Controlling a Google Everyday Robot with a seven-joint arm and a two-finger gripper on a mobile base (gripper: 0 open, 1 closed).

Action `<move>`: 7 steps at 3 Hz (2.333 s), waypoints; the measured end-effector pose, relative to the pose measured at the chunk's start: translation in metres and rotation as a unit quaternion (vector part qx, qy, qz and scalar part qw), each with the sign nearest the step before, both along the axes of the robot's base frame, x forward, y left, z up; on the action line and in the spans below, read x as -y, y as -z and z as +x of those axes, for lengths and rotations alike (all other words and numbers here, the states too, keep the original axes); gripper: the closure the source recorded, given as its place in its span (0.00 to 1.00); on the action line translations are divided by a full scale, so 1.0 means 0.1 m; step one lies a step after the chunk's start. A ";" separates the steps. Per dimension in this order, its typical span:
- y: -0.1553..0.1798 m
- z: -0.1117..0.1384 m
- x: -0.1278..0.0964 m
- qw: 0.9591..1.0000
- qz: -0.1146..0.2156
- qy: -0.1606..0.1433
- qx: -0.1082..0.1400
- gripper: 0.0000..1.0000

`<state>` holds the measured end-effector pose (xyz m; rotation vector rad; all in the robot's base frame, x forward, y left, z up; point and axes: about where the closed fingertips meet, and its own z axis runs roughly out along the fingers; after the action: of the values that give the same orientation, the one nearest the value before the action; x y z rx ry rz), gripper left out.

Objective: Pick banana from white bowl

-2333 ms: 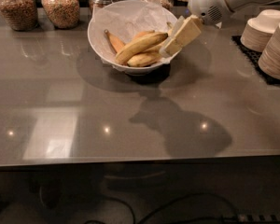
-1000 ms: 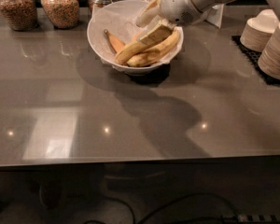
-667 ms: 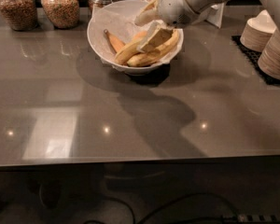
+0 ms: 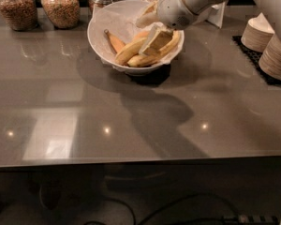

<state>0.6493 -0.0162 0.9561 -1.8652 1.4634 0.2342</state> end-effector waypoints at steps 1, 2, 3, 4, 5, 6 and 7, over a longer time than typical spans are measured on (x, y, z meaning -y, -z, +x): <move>0.07 0.05 0.05 1.000 -0.010 0.006 -0.004 0.41; 0.13 0.09 0.10 1.000 -0.021 0.011 -0.008 0.42; 0.16 0.11 0.13 0.999 -0.027 0.015 -0.009 0.45; 0.17 0.12 0.14 0.999 -0.029 0.017 -0.010 0.58; 0.17 0.11 0.16 0.999 -0.029 0.018 -0.008 0.77; 0.10 0.08 0.17 1.000 -0.021 0.020 -0.002 0.99; -0.08 0.06 0.23 0.999 0.017 0.037 -0.001 1.00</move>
Offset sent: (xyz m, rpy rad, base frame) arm 0.0137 -0.0210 -0.0165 -0.0665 0.0186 -0.0441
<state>0.6557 -0.0396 0.9637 -1.7799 1.5185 0.2247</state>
